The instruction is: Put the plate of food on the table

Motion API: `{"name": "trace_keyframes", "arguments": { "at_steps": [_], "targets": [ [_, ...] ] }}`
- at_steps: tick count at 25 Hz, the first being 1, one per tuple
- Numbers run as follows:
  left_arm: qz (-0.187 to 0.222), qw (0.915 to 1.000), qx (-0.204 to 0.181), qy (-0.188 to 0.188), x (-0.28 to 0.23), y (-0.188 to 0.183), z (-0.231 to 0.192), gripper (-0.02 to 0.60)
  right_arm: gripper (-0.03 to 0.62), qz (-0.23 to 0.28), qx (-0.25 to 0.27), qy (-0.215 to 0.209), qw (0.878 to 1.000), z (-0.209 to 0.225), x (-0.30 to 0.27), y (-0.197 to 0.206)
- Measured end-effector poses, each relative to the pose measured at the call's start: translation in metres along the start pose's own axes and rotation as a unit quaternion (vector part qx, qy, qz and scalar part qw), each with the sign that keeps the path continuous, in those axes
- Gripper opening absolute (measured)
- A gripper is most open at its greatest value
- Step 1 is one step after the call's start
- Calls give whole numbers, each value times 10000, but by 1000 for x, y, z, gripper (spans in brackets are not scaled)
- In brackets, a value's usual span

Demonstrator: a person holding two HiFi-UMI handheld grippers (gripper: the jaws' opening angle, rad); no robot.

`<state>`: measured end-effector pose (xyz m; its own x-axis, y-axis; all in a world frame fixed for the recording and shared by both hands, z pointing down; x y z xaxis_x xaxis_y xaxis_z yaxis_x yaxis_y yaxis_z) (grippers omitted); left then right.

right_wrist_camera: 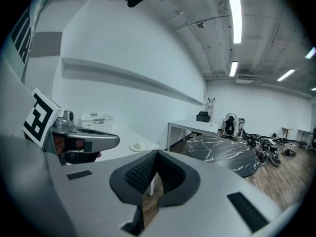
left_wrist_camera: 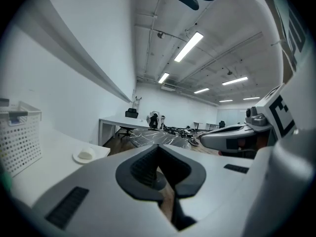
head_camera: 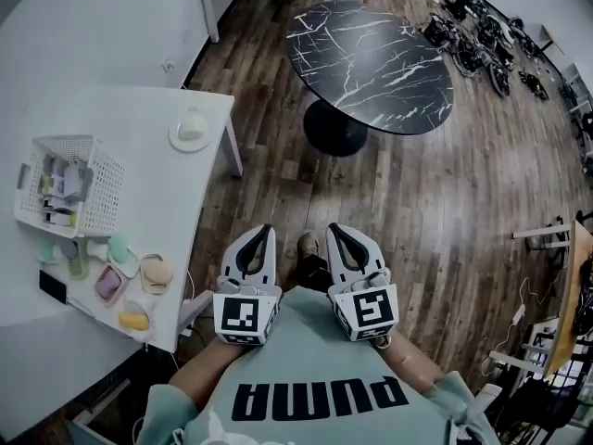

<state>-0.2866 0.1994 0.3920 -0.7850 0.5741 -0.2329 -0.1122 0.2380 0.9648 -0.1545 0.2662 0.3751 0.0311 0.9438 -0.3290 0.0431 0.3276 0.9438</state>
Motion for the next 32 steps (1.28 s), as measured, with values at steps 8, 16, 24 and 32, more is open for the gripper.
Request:
{"name": "trace_keyframes", "arguments": {
  "at_steps": [8,16,24,32],
  "targets": [
    [-123,9976,-16,-686,-32,-8,-13,6,8,75,59,-703,9975,28,-47,-8],
    [-274,9938,-65,-1072,-86,-23,-11,6,8,175,-7,-1099,9938,81,-85,-17],
    [-415,9886,-186,-1433,-129,-35,-7,6,8,270,-70,-1464,9888,126,-116,-21],
    [-484,9824,-306,-1778,-156,-45,-2,6,8,382,-46,-1839,9822,151,-137,-25]
  ]
}}
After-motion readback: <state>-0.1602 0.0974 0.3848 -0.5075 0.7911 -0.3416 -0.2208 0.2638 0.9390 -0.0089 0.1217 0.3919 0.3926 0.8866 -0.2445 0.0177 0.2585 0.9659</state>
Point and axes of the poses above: the fingertips, and each gripper's own axes: x backward along the fingers, z to its right, y out of its underside, the point moved 5 cm from there along x, backward along the fingers, and after that the axes turned 2 degrees about -x, right-handed, at the moved point
